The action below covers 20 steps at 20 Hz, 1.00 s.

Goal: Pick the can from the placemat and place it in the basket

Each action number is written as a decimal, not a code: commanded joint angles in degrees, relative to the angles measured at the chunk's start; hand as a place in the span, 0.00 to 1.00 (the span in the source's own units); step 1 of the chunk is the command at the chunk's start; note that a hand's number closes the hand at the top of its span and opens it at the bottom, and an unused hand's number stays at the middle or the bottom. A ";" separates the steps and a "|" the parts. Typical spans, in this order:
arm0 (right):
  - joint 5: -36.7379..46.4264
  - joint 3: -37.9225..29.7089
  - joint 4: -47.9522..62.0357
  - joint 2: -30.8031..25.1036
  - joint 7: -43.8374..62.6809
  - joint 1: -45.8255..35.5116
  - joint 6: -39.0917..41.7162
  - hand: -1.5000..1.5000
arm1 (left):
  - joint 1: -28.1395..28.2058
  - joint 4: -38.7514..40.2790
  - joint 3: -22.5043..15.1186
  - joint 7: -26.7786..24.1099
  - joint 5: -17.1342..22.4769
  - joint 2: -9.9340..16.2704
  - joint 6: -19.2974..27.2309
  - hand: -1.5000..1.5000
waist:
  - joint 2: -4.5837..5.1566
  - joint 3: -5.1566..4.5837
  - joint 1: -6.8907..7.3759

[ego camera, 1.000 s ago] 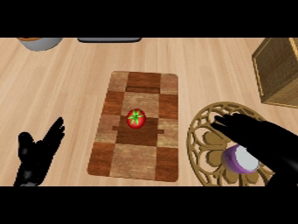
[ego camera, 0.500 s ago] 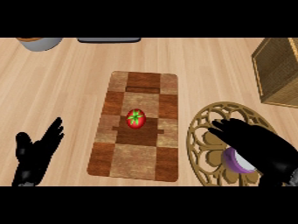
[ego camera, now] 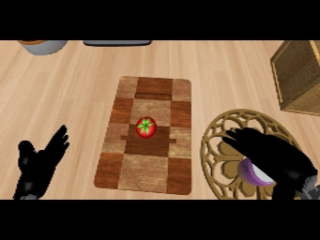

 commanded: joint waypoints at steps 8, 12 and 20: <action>8.26 3.60 0.15 -0.67 -6.17 0.37 -5.03 1.00 | -0.03 1.80 0.02 5.25 0.17 -0.83 -0.63 0.50 | 0.59 -0.81 -0.17; 11.08 3.10 5.20 0.35 -8.98 -2.57 -7.70 1.00 | 3.64 2.61 -0.58 0.16 -1.97 -1.84 -0.09 0.50 | 0.64 -0.82 0.30; 11.27 -6.37 11.92 19.00 19.32 0.13 -9.32 1.00 | 4.08 1.83 0.86 0.38 -0.65 -0.67 -1.38 0.50 | 0.81 -0.88 0.09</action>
